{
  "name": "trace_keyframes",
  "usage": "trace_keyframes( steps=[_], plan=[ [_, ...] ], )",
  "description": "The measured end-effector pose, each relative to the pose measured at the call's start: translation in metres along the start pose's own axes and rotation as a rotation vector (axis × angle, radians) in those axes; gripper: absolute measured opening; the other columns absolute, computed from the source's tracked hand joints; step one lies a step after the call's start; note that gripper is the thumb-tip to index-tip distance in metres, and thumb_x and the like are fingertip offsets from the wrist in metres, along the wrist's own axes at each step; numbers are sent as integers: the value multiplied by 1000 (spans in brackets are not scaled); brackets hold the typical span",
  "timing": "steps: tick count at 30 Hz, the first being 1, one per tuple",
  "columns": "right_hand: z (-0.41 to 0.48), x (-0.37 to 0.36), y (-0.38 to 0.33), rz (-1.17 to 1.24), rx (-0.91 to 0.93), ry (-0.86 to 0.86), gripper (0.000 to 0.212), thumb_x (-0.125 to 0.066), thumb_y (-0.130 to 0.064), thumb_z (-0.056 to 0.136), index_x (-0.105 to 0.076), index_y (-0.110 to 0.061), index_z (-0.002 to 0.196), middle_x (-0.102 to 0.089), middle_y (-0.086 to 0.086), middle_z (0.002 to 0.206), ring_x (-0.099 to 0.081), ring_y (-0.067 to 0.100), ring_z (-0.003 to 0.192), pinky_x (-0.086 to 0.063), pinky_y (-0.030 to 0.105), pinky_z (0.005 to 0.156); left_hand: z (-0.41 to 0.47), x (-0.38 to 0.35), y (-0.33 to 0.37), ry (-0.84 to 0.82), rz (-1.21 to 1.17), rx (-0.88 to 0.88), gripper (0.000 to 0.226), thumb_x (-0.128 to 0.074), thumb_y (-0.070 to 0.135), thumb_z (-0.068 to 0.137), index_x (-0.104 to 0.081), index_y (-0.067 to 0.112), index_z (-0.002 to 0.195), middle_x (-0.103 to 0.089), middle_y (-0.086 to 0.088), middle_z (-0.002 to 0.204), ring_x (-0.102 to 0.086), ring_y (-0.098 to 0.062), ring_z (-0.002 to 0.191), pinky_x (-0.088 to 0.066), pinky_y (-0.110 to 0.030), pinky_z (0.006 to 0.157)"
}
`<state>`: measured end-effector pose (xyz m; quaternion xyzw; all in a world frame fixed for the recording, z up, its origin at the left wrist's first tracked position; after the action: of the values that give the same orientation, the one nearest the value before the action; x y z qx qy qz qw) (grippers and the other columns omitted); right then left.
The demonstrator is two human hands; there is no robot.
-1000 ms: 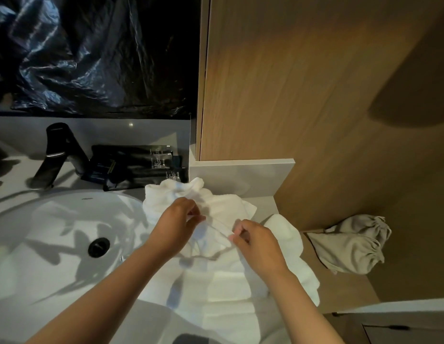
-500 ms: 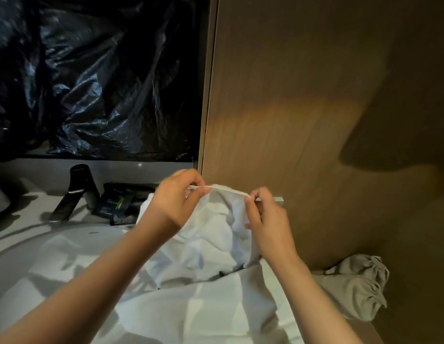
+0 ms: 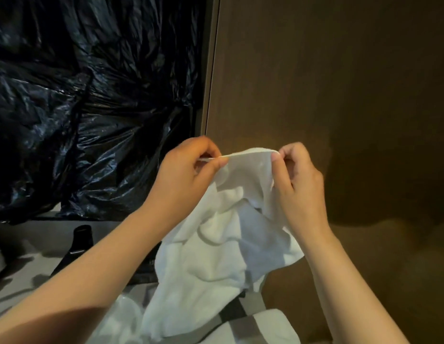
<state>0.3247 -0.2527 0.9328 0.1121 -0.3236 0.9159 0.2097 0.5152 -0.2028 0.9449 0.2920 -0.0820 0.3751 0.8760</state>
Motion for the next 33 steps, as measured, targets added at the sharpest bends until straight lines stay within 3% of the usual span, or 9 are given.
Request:
trace_keyframes(
  steps=[3,7,10,13,17,19,22,25,33],
  plan=[
    [-20,3,19,-78,-12,-106,16,-45,-40,101,-49,-29,90,-56,-10,74,-56,10,63,-43,24,51,-20,-15,-12,-86,-32,89,12,-67,21,88,-62,16,79,-59,7,74,-55,-7,70,-40,-13,59],
    [-87,-17,77,-202,-226,-445,17,-54,-35,97,-52,-26,83,-58,-4,68,-56,17,66,-45,41,62,-96,-58,-60,-377,11,348,12,-69,20,86,-64,15,76,-59,9,71,-54,-4,69,-37,-15,62],
    [-149,-30,118,-198,-388,-595,16,-58,-27,96,-58,-20,81,-63,-2,71,-60,15,66,-48,40,65,-167,-82,-90,-556,35,468,15,-70,19,86,-61,26,76,-59,16,75,-55,-4,74,-36,-9,65],
    [-198,-36,145,-175,-501,-668,18,-59,-26,96,-58,-31,79,-63,-11,71,-59,1,67,-46,19,60,-220,-95,-108,-668,30,582,8,-71,21,84,-68,27,88,-62,16,89,-58,-4,88,-34,-1,71],
    [-228,-38,157,-186,-486,-663,37,-63,-16,93,-50,-40,68,-57,-25,62,-55,-6,66,-41,12,59,-245,-85,-119,-628,105,510,12,-81,5,72,-74,11,80,-68,-1,85,-63,-20,83,-45,-19,80],
    [-235,-35,159,-199,-472,-631,27,-63,-13,92,-59,-38,82,-61,-24,81,-57,-3,82,-43,14,70,-251,-76,-126,-671,185,468,14,-83,11,72,-74,13,82,-69,0,88,-63,-21,85,-48,-31,83],
    [-244,-21,171,-237,-490,-585,25,-66,-19,91,-60,-35,108,-55,-21,106,-53,4,100,-47,24,83,-259,-69,-132,-759,227,505,7,-75,20,82,-70,21,77,-65,5,86,-61,-14,86,-46,-27,81],
    [-251,-2,188,-204,-611,-566,32,-69,-26,89,-59,-31,119,-54,-16,116,-55,6,108,-51,30,90,-258,-71,-131,-717,214,526,21,-69,16,86,-62,27,69,-61,7,80,-58,-11,80,-46,-26,76],
    [-271,21,218,-280,-772,-532,39,-71,-21,88,-61,-19,125,-60,-3,119,-59,15,105,-51,31,89,-251,-82,-123,-651,243,548,35,-56,8,91,-43,32,69,-52,9,78,-47,-12,74,-31,-24,65]
  ],
)
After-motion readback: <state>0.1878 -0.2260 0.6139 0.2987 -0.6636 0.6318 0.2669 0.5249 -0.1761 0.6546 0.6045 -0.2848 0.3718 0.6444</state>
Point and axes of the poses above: each hand's wrist, its own z-axis towards the middle knuckle, its own x-axis out of the back of the hand, y = z × x, the point moved 5 cm from there along z, towards the middle knuckle
